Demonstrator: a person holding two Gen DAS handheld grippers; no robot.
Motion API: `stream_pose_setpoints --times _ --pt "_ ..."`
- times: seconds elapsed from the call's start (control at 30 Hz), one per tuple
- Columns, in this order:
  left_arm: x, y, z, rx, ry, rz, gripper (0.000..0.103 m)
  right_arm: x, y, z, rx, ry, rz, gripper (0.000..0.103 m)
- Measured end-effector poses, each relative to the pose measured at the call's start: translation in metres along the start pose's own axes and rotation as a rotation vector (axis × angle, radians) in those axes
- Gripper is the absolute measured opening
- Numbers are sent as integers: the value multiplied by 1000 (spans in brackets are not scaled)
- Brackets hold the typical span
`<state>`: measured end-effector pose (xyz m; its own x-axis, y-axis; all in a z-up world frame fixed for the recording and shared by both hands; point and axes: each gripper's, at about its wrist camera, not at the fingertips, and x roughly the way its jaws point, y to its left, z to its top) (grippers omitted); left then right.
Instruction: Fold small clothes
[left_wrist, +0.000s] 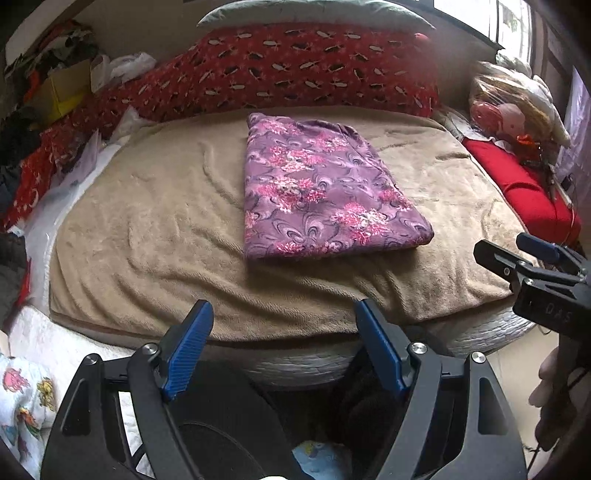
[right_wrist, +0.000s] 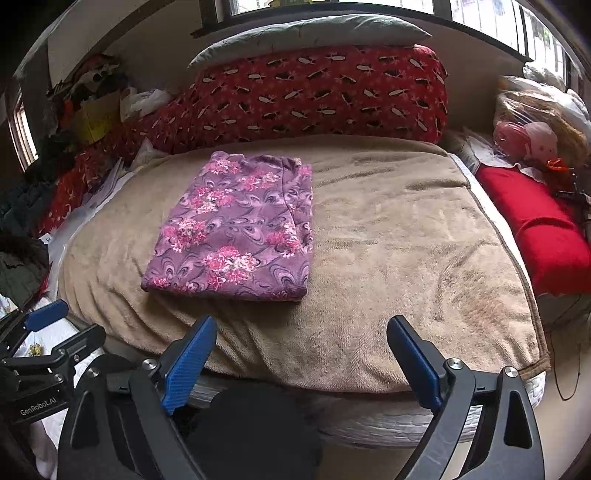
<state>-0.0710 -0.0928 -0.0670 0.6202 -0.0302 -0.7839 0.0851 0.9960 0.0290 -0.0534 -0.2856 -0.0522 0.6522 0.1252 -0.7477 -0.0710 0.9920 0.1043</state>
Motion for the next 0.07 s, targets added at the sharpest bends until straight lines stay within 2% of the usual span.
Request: stream_pose_setpoints --times 0.07 --pt "-2 0 0 -3 -12 13 80 0 0 1 0 -1 1 95"
